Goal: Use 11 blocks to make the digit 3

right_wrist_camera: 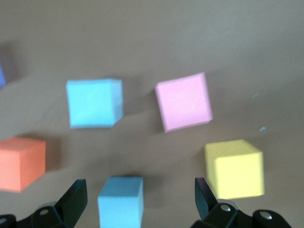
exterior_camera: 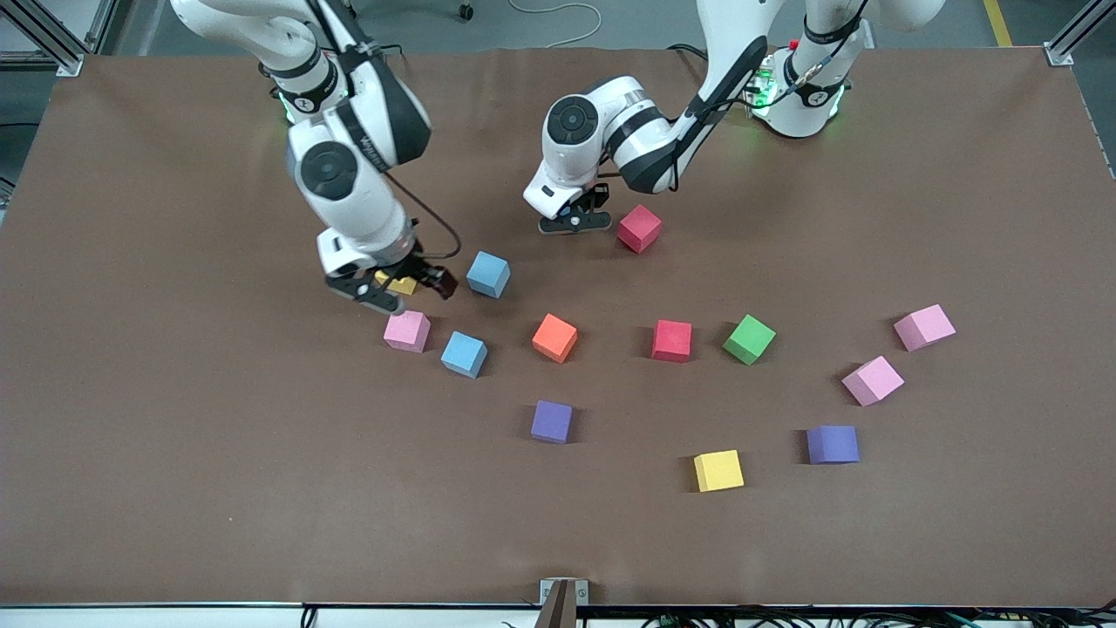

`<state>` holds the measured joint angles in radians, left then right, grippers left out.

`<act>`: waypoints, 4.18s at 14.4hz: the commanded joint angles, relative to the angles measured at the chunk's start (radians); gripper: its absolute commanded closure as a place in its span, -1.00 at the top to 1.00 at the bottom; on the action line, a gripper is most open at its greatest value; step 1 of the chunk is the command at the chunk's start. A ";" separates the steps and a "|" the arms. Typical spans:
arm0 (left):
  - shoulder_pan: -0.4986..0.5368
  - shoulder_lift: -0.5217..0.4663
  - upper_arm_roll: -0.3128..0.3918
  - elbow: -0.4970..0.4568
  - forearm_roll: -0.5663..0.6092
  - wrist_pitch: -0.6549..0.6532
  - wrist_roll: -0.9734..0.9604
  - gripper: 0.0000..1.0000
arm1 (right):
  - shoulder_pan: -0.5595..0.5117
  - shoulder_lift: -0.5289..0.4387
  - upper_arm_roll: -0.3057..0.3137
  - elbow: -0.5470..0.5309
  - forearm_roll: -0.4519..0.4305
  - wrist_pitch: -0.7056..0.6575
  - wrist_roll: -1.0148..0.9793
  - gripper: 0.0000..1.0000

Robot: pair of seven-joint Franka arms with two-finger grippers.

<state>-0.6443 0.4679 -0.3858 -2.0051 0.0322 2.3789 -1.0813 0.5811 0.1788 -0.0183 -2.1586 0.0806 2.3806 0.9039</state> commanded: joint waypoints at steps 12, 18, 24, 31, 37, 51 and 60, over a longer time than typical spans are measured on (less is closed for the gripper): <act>0.000 0.055 -0.001 0.002 0.069 0.066 0.015 -0.51 | 0.167 0.165 -0.012 -0.044 0.005 0.206 0.165 1.00; 0.005 0.038 0.001 0.009 0.069 0.060 -0.002 1.00 | 0.189 0.222 -0.012 -0.043 0.005 0.267 0.216 1.00; 0.043 -0.115 0.004 0.003 0.066 -0.071 -0.011 1.00 | 0.194 0.220 -0.011 -0.041 0.005 0.259 0.233 0.52; 0.225 -0.259 0.005 0.031 0.014 -0.342 -0.087 1.00 | 0.177 0.173 -0.017 -0.033 0.005 0.155 0.472 -0.96; 0.278 -0.259 0.005 -0.128 0.011 -0.178 -0.454 1.00 | 0.189 0.028 -0.017 -0.127 0.005 0.146 0.982 -1.00; 0.290 -0.198 -0.004 -0.368 -0.018 0.198 -0.537 1.00 | 0.368 0.062 -0.014 -0.195 0.005 0.241 1.520 -1.00; 0.291 -0.193 -0.035 -0.388 -0.031 0.201 -0.539 1.00 | 0.431 0.171 -0.012 -0.129 0.005 0.276 1.538 -1.00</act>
<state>-0.3551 0.2828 -0.4054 -2.3700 0.0330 2.5593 -1.6137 0.9931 0.3287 -0.0250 -2.3139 0.0821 2.6549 2.4197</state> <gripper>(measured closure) 0.000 0.445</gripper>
